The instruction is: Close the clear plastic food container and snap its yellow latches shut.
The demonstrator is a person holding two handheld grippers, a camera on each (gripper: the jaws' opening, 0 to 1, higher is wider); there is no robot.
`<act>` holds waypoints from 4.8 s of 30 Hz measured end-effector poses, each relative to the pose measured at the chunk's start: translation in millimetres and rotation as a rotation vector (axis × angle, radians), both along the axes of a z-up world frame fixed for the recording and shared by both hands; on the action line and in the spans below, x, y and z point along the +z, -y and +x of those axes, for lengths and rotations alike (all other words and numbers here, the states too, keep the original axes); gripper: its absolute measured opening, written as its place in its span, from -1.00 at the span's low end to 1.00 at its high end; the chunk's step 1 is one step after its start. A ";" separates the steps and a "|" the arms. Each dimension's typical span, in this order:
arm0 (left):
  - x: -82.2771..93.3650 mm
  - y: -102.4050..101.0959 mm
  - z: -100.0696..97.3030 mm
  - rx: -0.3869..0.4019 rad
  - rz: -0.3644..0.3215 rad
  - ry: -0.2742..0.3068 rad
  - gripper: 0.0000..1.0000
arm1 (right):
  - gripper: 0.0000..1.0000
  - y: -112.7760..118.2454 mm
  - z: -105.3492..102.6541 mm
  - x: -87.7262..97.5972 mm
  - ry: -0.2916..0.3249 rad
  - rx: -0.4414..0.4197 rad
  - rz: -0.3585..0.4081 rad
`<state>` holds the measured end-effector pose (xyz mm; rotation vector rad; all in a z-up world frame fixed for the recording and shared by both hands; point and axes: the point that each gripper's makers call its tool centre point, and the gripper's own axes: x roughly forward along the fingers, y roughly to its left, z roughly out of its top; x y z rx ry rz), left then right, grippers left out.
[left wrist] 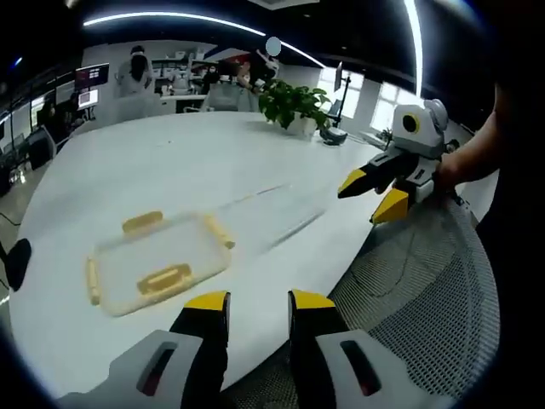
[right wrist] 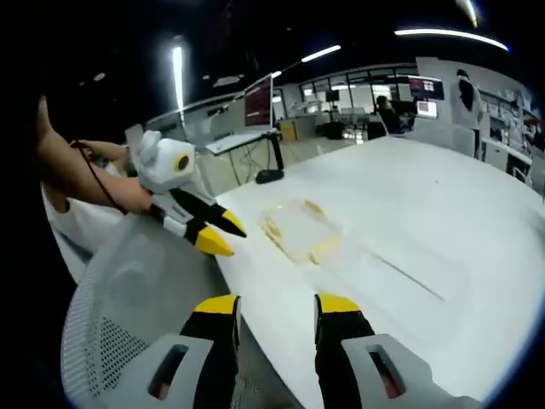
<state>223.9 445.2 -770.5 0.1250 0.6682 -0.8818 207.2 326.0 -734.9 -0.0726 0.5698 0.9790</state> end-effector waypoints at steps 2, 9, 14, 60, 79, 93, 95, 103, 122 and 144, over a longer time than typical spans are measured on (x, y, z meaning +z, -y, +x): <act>-0.4 0.2 -0.2 -0.009 0.009 0.005 -0.49 | -0.34 -0.2 3.4 0.4 0.000 -0.007 0.008; 3.9 -3.3 4.0 0.007 -0.005 0.002 -0.48 | -0.34 -8.0 9.0 1.6 0.006 -0.013 0.028; 5.7 -3.4 4.7 0.001 -0.010 0.004 -0.42 | -0.33 -15.9 10.5 2.6 0.010 -0.013 0.043; 6.0 -28.4 34.0 -0.065 0.049 -0.021 -0.25 | -0.32 -44.8 37.0 4.4 0.051 0.013 0.033; -2.9 -47.2 37.9 -0.112 0.109 -0.020 -0.22 | -0.31 -55.1 45.5 2.4 0.083 0.020 -0.005; -7.9 -68.3 52.0 -0.161 0.168 -0.026 -0.23 | -0.31 -63.2 50.4 -3.5 0.078 0.047 -0.029; -8.9 -70.9 53.4 -0.164 0.175 -0.028 -0.23 | -0.30 -65.4 52.8 -2.7 0.077 0.049 -0.024; -16.8 -82.3 58.1 -0.179 0.205 -0.042 -0.24 | -0.30 -73.1 57.8 -7.5 0.076 0.061 -0.038; -21.1 -90.7 66.9 -0.249 0.241 -0.064 -0.25 | -0.27 -78.9 63.4 -22.7 0.057 0.066 -0.110; -26.1 -105.9 80.8 -0.332 0.323 -0.046 -0.25 | -0.25 -76.9 81.5 -31.6 0.055 0.076 -0.204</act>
